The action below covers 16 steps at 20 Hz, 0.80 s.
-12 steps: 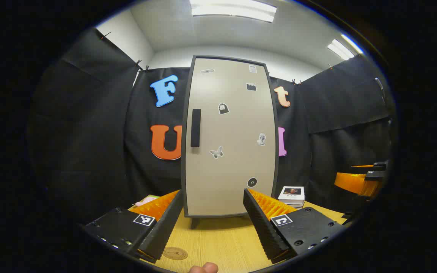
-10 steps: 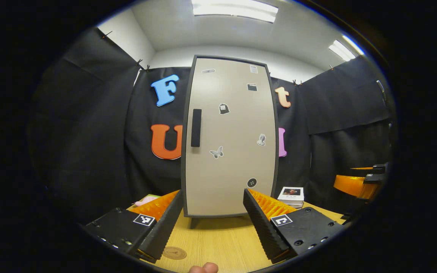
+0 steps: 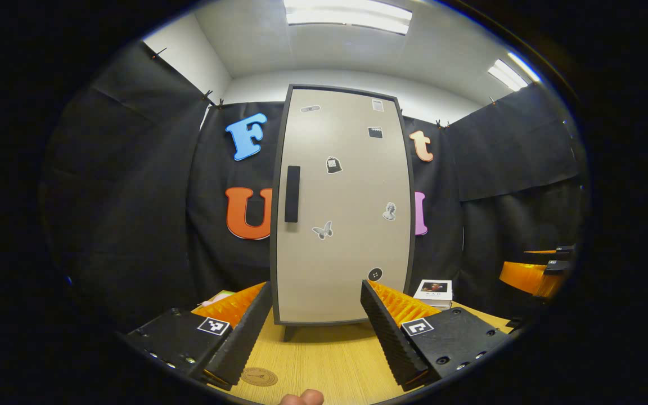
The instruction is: Open the cabinet door with the right hand, grasp the bottle in the cabinet with the left hand and place it on the coaster, then close the cabinet door with the right hand.
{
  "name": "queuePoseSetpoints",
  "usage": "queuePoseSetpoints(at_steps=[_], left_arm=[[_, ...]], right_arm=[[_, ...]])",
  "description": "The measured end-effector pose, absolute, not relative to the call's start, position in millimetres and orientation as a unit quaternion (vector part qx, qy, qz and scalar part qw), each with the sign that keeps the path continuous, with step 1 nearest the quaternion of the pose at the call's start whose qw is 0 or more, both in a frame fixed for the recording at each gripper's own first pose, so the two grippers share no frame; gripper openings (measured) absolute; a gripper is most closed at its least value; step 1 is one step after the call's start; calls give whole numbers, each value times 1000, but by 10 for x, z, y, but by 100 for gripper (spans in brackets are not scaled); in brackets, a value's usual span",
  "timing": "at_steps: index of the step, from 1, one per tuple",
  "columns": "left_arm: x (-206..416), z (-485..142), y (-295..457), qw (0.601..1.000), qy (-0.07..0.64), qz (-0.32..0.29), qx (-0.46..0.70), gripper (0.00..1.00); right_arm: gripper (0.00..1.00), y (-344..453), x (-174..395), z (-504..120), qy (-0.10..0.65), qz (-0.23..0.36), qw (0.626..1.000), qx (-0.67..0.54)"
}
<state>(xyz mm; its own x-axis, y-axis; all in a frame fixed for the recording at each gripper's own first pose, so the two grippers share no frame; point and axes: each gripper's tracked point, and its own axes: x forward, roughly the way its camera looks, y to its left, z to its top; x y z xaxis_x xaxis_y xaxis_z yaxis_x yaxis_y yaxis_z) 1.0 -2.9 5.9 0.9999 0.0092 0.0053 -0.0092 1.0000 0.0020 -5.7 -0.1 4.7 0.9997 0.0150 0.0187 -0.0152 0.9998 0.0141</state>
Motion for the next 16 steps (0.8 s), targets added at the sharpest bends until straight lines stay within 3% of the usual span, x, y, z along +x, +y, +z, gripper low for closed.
queuePoseSetpoints(at_steps=[11, 16], left_arm=[[-4, 98, -41, 1000, -6, 8, 6, 95], [-45, 135, -30, 1000, -10, 11, 18, 95]], right_arm=[[99, 24, -62, 130, -13, 14, 1000, 10], [99, 249, 66, 308, 0, 65, 998, -9]])
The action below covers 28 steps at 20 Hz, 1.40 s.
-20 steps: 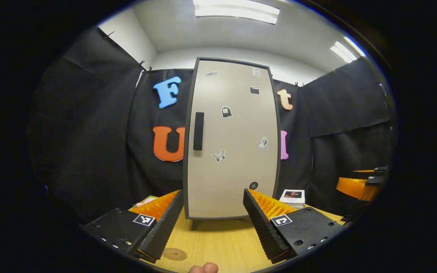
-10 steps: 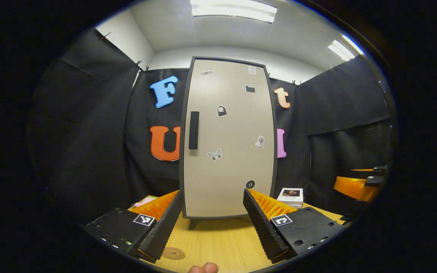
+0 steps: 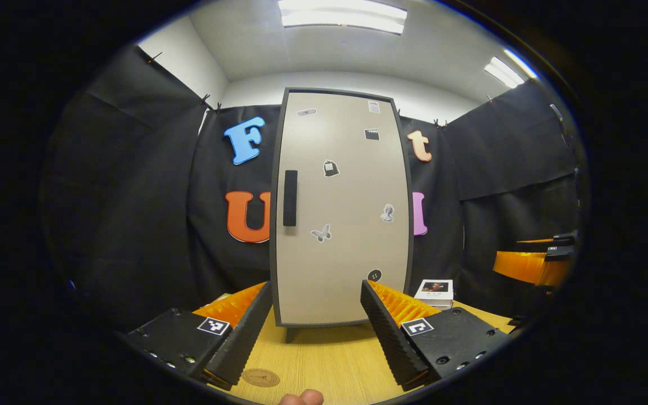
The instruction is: Open the cabinet door with the right hand, grasp the bottle in the cabinet with the left hand and place it on the coaster, then close the cabinet door with the right hand.
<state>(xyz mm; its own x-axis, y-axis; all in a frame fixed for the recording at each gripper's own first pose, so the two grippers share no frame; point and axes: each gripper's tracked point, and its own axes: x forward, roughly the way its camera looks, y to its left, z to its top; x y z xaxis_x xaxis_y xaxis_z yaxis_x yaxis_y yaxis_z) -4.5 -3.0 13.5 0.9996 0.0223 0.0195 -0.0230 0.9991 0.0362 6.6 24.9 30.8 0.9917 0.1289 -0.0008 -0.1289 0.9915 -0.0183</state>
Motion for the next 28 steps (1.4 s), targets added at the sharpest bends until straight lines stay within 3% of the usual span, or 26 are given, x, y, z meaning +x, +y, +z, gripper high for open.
queuePoseSetpoints(at_steps=[8, 13, 19, 28], left_arm=[[-164, 194, 15, 999, -9, 22, 23, 95], [-219, 191, -15, 999, -7, 20, 24, 95], [-278, 203, -31, 1000, -9, 15, 21, 95], [-349, 137, 119, 999, -1, 29, 33, 94]], right_arm=[[99, 1029, 571, 703, 5, 181, 983, -13], [99, 1573, 1058, 950, 9, 220, 976, -8], [99, 2101, 1582, 1288, -6, 238, 971, -19], [99, 2998, 2346, 1312, 10, 245, 968, -45]])
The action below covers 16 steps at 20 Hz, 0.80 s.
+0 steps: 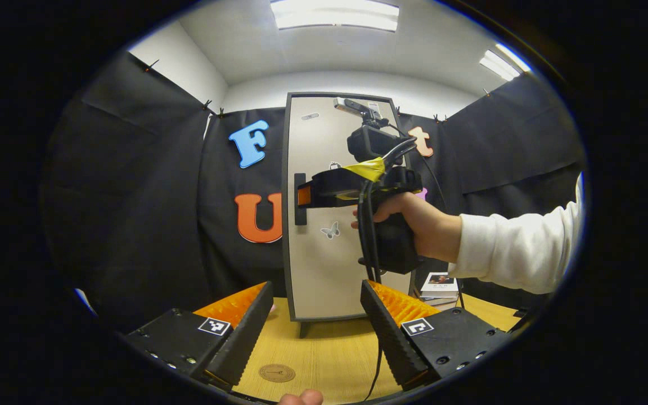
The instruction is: Open the cabinet door with the right hand, grasp the bottle in the cabinet with the left hand and place it on the coaster, then close the cabinet door with the right hand.
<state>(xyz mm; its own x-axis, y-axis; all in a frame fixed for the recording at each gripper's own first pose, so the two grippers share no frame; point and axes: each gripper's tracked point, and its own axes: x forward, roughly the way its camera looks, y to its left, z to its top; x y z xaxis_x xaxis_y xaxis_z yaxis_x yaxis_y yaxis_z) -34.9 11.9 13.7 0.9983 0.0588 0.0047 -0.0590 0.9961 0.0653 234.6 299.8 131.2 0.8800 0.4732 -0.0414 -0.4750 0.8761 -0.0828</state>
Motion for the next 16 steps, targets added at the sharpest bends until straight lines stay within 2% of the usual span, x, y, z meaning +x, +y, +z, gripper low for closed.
queuePoseSetpoints(at_steps=[10, 12, 13, 15, 16], left_arm=[[-371, 181, 140, 999, -9, 29, 31, 94], [-359, 191, 151, 999, -12, 28, 34, 95], [-356, 182, 161, 999, -12, 28, 35, 95], [-339, 159, 175, 999, -11, 30, 32, 94], [-333, 145, 188, 999, -9, 30, 30, 94]], right_arm=[[99, 3415, 2902, 1342, 25, 233, 971, -55], [94, 3470, 2921, 1318, 28, 235, 970, -49], [86, 3482, 2927, 1337, 26, 234, 971, -48], [83, 3473, 2955, 1323, 25, 220, 973, -58], [78, 3479, 2984, 1316, 24, 217, 974, -63]])
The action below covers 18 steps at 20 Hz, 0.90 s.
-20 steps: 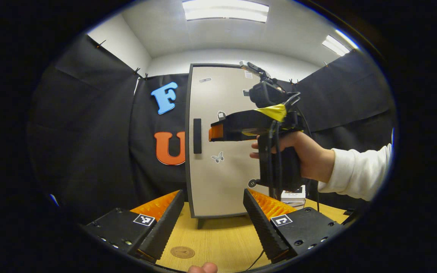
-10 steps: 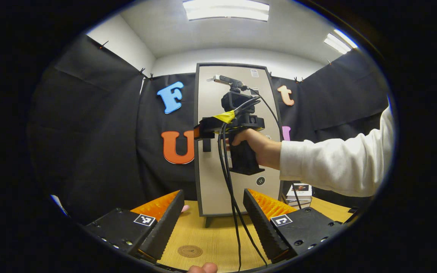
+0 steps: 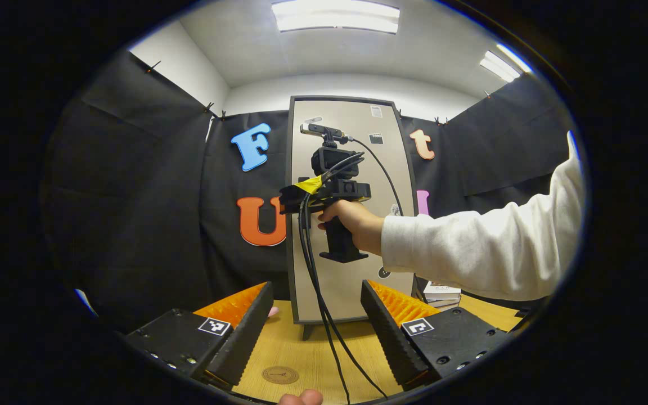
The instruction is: Open the cabinet door with the right hand, grasp the bottle in the cabinet with the left hand and place it on the coaster, then close the cabinet door with the right hand.
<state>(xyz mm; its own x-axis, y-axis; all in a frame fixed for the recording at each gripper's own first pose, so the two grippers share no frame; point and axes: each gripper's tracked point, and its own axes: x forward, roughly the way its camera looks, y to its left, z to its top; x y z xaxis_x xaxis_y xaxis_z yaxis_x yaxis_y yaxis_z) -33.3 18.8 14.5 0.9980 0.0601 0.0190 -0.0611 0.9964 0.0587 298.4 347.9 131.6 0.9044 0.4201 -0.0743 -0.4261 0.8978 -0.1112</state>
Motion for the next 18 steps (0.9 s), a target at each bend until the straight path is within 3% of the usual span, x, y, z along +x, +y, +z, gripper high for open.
queuePoseSetpoints(at_steps=[1, 4, 5, 7, 9, 18], left_arm=[[-337, 150, 197, 999, -9, 32, 26, 94], [-322, 174, 170, 999, -13, 30, 7, 95], [-330, 189, 143, 1000, -16, 25, 4, 94], [-326, 202, 125, 1000, -18, 22, 8, 94], [-330, 183, 118, 1000, -17, 21, 12, 95], [-512, 178, 58, 1000, -18, 13, 4, 94]], right_arm=[[58, 3477, 2982, 1318, 25, 216, 974, -63], [45, 3443, 3001, 1311, 28, 215, 975, -38], [33, 3447, 3014, 1320, 26, 221, 974, -39], [24, 3443, 3007, 1321, 12, 227, 973, -47], [18, 3439, 3009, 1305, 13, 232, 971, -53], [18, 3403, 2752, 1325, 15, 253, 965, -59]])
